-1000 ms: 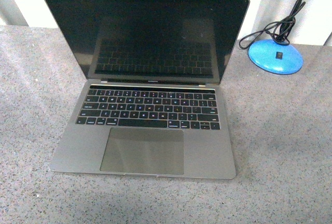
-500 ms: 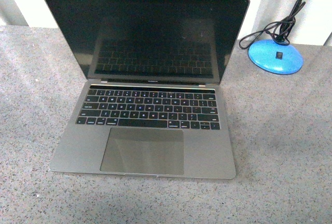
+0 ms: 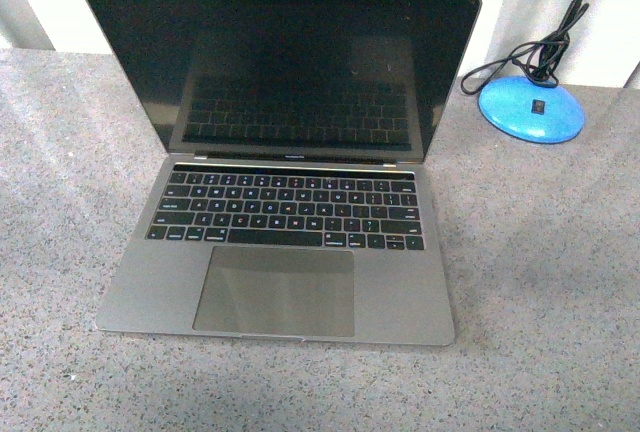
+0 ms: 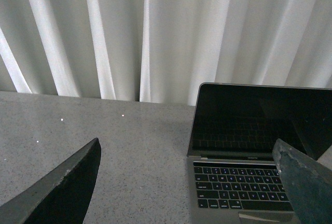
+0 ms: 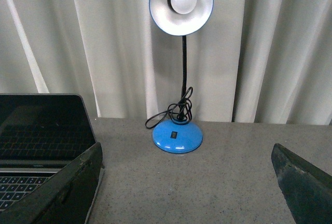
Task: Close laptop
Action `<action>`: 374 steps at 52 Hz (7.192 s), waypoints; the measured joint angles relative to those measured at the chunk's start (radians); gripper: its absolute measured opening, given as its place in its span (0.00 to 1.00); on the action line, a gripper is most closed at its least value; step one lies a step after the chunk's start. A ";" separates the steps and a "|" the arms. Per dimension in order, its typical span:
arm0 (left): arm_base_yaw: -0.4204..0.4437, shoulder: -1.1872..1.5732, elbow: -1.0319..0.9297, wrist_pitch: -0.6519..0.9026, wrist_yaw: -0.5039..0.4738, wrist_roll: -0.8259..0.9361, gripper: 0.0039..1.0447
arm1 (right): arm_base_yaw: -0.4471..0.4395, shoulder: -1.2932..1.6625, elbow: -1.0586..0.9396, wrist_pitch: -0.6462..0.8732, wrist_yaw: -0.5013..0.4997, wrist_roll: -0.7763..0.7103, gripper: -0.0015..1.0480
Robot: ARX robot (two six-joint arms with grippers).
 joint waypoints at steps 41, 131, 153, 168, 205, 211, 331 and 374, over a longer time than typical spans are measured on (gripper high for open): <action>-0.115 0.686 0.219 0.173 -0.741 -0.261 0.94 | -0.039 0.797 0.364 -0.061 -0.344 -0.495 0.90; -0.138 1.777 1.127 0.240 -0.024 0.444 0.03 | 0.278 1.898 1.322 0.120 -0.226 -0.804 0.04; -0.180 1.822 1.149 0.150 -0.034 0.422 0.03 | 0.333 1.892 1.209 0.166 -0.226 -0.756 0.01; -0.190 1.836 1.146 0.186 -0.059 0.414 0.03 | 0.333 1.892 1.183 0.176 -0.230 -0.755 0.01; -0.218 1.836 1.129 0.137 -0.032 0.407 0.03 | 0.336 1.875 1.129 0.195 -0.225 -0.733 0.01; -0.218 1.831 1.122 0.137 -0.032 0.407 0.03 | 0.336 1.874 1.123 0.200 -0.222 -0.731 0.01; -0.312 1.777 0.855 0.183 0.005 0.255 0.03 | 0.402 1.775 0.750 0.372 -0.185 -0.612 0.01; -0.357 1.786 0.774 0.232 0.008 0.182 0.03 | 0.409 1.798 0.672 0.434 -0.185 -0.569 0.01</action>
